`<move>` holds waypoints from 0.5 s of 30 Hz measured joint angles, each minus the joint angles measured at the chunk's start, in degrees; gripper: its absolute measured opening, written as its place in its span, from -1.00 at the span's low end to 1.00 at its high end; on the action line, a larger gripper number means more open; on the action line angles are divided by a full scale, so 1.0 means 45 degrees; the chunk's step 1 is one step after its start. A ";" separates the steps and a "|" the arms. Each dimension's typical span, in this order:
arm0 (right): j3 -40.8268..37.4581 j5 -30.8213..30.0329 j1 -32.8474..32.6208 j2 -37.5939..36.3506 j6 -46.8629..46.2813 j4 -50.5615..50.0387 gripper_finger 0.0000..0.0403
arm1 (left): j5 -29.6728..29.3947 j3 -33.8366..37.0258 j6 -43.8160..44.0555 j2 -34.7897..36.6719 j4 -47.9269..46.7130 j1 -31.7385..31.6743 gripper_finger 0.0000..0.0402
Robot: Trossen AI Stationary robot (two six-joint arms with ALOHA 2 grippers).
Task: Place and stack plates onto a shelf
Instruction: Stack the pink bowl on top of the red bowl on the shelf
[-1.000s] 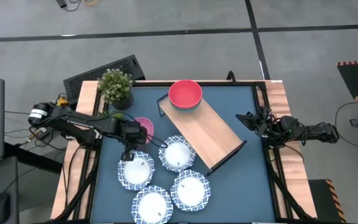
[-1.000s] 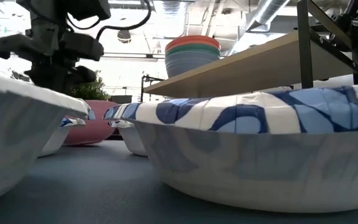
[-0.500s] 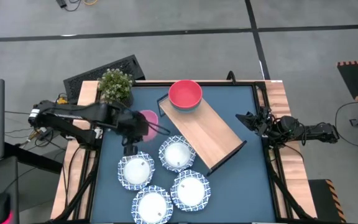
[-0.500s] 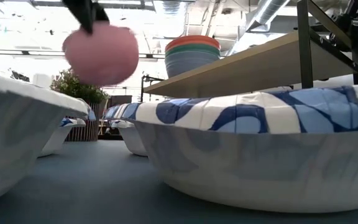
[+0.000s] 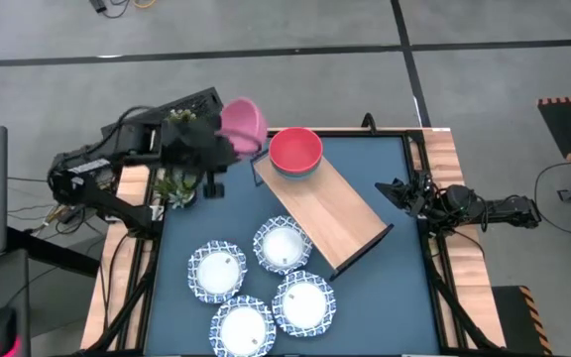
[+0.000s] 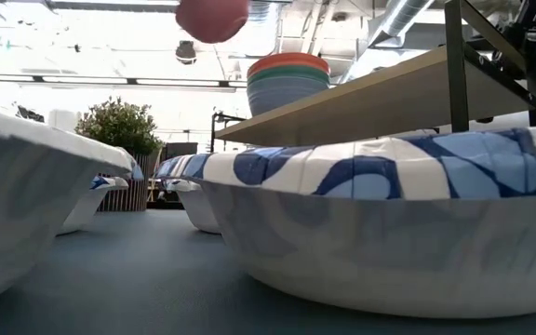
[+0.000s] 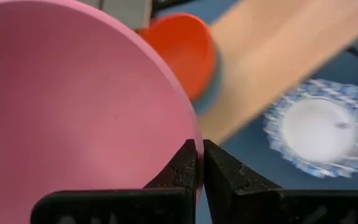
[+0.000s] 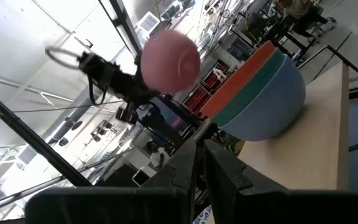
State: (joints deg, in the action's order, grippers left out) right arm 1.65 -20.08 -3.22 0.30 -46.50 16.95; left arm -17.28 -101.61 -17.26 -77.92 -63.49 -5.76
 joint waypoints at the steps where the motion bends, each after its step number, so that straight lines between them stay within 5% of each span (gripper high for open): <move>1: 0.0000 0.0001 0.0000 -0.0001 -0.0001 -0.0018 -0.71 | 0.0032 -0.0342 -0.0486 -0.0260 0.0103 -0.0259 -1.00; 15: 0.0000 0.0005 0.0003 0.0000 -0.0085 -0.0361 -0.71 | 0.2110 -0.5493 -0.5032 -0.5175 -0.1616 -0.1413 -1.00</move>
State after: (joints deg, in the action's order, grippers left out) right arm 1.65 -20.05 -3.21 0.30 -46.89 15.32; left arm -7.78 -126.32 -39.90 -101.21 -70.77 -12.12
